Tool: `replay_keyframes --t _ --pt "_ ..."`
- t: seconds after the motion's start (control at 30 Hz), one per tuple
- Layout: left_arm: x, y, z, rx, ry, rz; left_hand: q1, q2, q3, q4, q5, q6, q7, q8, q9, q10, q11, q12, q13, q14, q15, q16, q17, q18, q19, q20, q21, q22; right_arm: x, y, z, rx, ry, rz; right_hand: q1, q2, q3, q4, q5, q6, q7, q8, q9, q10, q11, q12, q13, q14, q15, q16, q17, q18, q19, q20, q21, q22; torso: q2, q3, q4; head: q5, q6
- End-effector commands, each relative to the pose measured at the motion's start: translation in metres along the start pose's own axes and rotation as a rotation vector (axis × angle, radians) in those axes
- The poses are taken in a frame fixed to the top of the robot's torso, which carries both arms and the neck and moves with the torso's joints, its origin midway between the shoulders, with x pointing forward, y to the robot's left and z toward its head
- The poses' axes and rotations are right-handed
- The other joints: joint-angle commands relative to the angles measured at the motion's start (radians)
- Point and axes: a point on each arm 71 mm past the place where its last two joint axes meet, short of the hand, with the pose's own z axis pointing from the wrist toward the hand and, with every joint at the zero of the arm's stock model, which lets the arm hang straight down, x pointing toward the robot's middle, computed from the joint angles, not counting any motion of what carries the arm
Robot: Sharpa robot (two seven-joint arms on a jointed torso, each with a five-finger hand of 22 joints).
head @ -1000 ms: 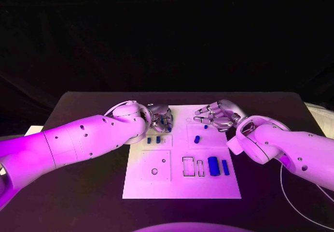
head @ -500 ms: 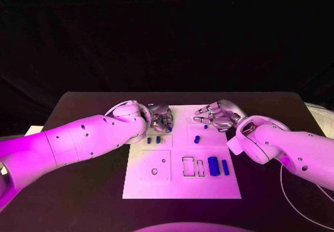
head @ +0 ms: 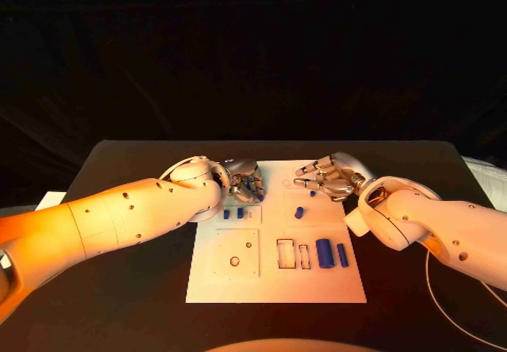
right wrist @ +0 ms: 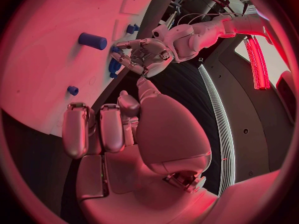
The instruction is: Assemble the parts on the task board
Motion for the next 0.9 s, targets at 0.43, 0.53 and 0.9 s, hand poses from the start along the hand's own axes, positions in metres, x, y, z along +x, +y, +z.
replay_keyframes --t 0.43,0.53,0.9 --pt "-0.015 0.014 -0.019 -0.007 -0.037 -0.146 -0.023 0.003 0.009 0.000 0.001 0.006 0.007 -0.007 -0.005 0.009 0.008 -0.022 -0.001 0.049 -0.004 0.004 0.019 -0.018 0.004 -0.004 0.004 0.012 0.000 -0.001 -0.001 -0.002 0.013 -0.004 0.000 0.012 -0.004 0.001 0.004 0.003 -0.001 0.002 0.000 -0.002 -0.001 0.002 0.001 0.033 -0.004 -0.003 0.000 0.010 -0.005 -0.001 -0.004 -0.001 -0.001 0.0008 0.0033 0.005 0.007" --pt "-0.017 0.021 -0.024 -0.027 -0.023 -0.156 -0.028 0.001 0.007 0.001 0.000 0.007 0.007 -0.009 -0.005 0.011 0.008 -0.024 -0.001 0.048 -0.003 0.003 0.016 -0.017 0.003 -0.004 0.004 0.012 0.000 -0.001 -0.001 -0.001 0.012 -0.004 0.000 0.013 -0.005 0.002 0.004 0.003 -0.001 0.002 0.000 -0.002 -0.001 0.003 0.001 0.033 -0.004 -0.003 -0.001 0.010 -0.005 -0.001 -0.004 -0.002 -0.001 -0.0005 0.0027 0.006 0.010" --pt "-0.020 0.041 -0.038 -0.085 -0.005 -0.176 -0.051 -0.006 0.001 0.009 0.000 0.009 0.007 -0.016 -0.009 0.014 0.009 -0.037 -0.001 0.047 -0.002 0.001 0.011 -0.017 0.002 -0.002 0.001 0.012 -0.001 -0.002 -0.001 0.001 0.011 -0.005 0.000 0.013 -0.005 0.002 0.004 0.003 -0.001 0.002 0.000 -0.002 -0.001 0.003 0.001 0.033 -0.004 -0.003 -0.001 0.010 -0.005 -0.001 -0.004 -0.002 0.000 -0.0012 0.0006 0.005 0.007"
